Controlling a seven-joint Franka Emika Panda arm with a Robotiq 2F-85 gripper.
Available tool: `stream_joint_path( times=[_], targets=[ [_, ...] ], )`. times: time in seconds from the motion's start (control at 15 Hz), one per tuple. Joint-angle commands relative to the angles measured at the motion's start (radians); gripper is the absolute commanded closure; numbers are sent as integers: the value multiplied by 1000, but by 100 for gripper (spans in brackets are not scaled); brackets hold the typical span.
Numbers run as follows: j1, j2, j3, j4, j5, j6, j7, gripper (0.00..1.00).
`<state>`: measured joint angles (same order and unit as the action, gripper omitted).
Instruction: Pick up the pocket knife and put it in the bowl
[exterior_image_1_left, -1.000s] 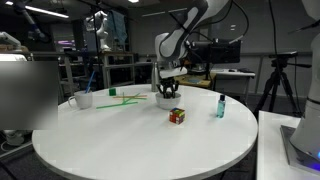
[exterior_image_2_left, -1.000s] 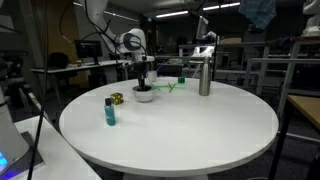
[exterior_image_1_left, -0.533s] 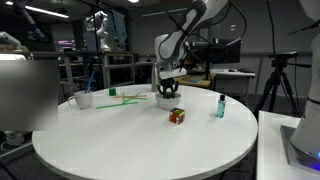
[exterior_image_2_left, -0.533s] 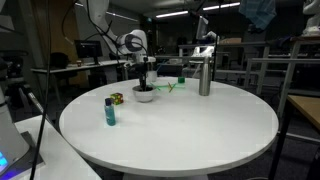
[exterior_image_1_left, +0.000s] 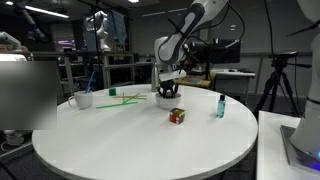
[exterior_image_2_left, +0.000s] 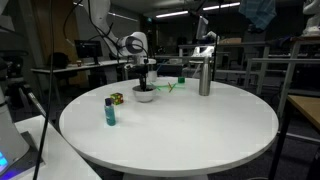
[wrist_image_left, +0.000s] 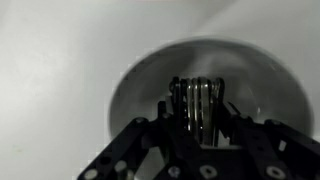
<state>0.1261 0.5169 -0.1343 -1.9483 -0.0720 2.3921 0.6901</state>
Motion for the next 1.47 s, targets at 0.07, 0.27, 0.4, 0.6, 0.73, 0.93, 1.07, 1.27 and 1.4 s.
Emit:
stream_joint_path(
  times=[0.07, 0.27, 0.4, 0.6, 0.73, 0.93, 1.07, 1.27, 1.4],
  targets=[
    [-16, 11, 5, 41, 13, -47, -26, 80],
    [-17, 12, 6, 40, 15, -46, -28, 80],
    [-19, 15, 7, 41, 18, -46, -30, 80],
    [-22, 19, 7, 43, 21, -50, -33, 74],
    [-23, 24, 7, 46, 22, -52, -35, 48],
    [-24, 30, 6, 52, 22, -52, -31, 14],
    [-23, 29, 5, 55, 21, -55, -29, 2],
    [-22, 24, 3, 57, 18, -62, -26, 0],
    [-18, 16, 0, 58, 13, -70, -21, 0]
  ],
)
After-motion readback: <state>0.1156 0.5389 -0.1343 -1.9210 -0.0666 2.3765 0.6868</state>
